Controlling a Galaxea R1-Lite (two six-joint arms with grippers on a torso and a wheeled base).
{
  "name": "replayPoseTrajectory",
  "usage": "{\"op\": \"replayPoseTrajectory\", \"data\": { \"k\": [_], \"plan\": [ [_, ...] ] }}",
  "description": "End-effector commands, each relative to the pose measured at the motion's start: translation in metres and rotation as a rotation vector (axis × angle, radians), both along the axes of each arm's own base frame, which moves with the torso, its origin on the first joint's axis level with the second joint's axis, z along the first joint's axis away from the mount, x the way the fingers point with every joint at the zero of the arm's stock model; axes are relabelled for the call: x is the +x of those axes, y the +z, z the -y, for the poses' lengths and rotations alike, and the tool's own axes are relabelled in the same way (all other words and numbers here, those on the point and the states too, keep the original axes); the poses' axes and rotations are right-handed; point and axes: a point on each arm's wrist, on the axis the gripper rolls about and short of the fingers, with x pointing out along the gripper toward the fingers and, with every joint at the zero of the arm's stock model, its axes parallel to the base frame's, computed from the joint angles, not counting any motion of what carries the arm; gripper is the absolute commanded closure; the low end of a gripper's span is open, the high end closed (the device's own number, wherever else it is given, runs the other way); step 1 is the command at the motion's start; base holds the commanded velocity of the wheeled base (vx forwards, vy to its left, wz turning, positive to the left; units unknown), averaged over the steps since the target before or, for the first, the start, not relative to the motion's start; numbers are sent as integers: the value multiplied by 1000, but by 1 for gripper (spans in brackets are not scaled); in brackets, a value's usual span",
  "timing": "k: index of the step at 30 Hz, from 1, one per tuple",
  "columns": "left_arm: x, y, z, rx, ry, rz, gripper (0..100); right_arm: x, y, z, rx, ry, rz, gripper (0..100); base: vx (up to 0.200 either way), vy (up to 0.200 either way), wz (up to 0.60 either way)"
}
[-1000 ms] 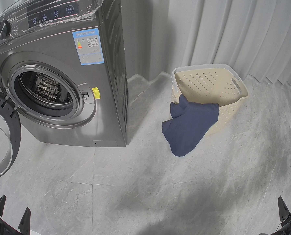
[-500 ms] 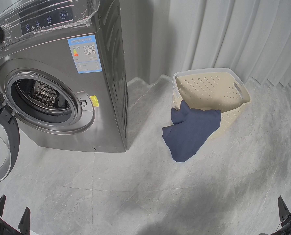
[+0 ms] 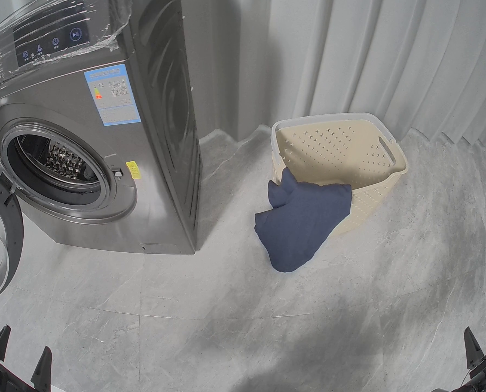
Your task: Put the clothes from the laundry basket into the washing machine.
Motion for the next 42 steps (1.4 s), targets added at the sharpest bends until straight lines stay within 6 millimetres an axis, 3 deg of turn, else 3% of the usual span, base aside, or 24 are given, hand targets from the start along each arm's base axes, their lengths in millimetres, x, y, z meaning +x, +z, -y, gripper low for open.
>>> {"op": "replayPoseTrajectory", "data": {
  "k": [1,15,21,37,42],
  "plan": [
    [0,-5,0,-1,0,-4,0,1,-5,0,0,1,-13,0,0,0,0],
    [0,-4,0,0,7,-1,0,1,-5,0,0,1,-13,0,0,-157,0],
    [0,-5,0,2,7,-1,0,1,-5,0,-2,-2,-14,0,0,0,0],
    [0,-5,0,-7,9,-1,0,1,-5,0,-3,-1,-14,0,200,0,0],
    [0,-5,0,-7,9,-1,0,1,-5,0,3,-4,-16,0,0,0,0]
  ]
}}
